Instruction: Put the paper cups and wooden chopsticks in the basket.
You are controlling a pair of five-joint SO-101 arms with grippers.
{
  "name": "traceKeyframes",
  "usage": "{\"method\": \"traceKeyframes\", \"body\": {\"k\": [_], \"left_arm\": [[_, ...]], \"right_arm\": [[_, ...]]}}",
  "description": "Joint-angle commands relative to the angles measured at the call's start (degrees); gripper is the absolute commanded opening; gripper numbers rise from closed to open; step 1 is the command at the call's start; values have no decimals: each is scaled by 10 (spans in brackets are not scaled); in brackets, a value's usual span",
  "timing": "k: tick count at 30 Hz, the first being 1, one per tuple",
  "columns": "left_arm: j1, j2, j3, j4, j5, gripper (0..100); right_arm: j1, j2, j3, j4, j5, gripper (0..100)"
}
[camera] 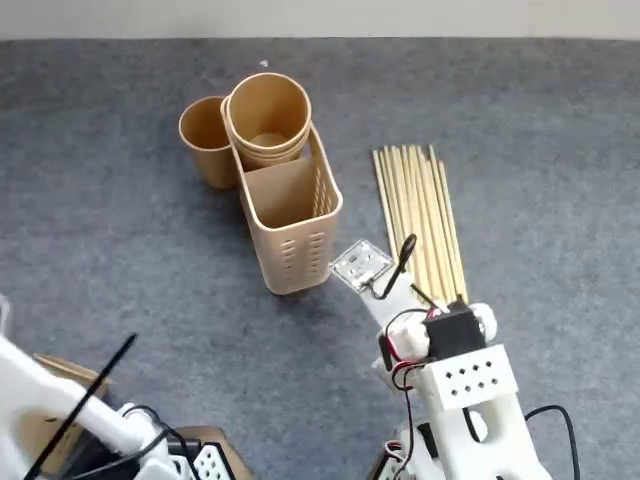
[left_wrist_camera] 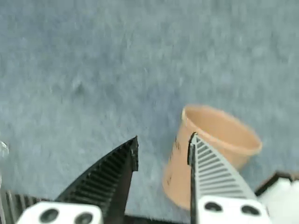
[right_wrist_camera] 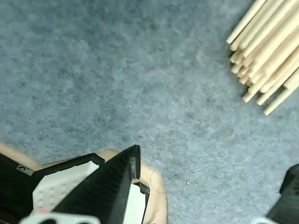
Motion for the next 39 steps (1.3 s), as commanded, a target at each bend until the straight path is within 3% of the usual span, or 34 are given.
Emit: {"method": "traceKeyframes", "body": {"k": [1, 5, 8, 13, 16, 19, 22, 25, 28, 30, 31, 34, 39], "left_arm": [[-74, 1, 19, 24, -76, 187], [-82, 1, 92, 24, -99, 187], [-28, 4, 159, -6, -82, 187], [131, 6, 247, -192, 84, 187], [259, 7, 212, -258, 192, 187], [378, 7, 130, -265, 260, 186], [422, 14, -22, -261, 296, 186], [377, 39, -201, -213, 304, 186], [301, 74, -300, -41, 295, 186], [259, 92, -303, 79, 239, 186], [232, 98, -278, 111, 209, 186], [134, 95, -160, 89, 129, 186], [-13, 80, 30, 70, -72, 186]], "right_arm": [[8, 21, -3, -7, 6, 440], [8, 53, 0, -36, 21, 440], [8, 68, 2, -49, 21, 440], [8, 68, 2, -45, 21, 440], [8, 68, 2, -45, 21, 440], [8, 68, 2, -45, 21, 440], [8, 68, 2, -45, 21, 440], [8, 68, 2, -45, 21, 440], [8, 68, 2, -47, 21, 440], [8, 68, 2, -51, 21, 440], [7, 69, 2, -51, 21, 440], [7, 69, 2, -50, 21, 440], [7, 69, 2, -49, 21, 440]]}}
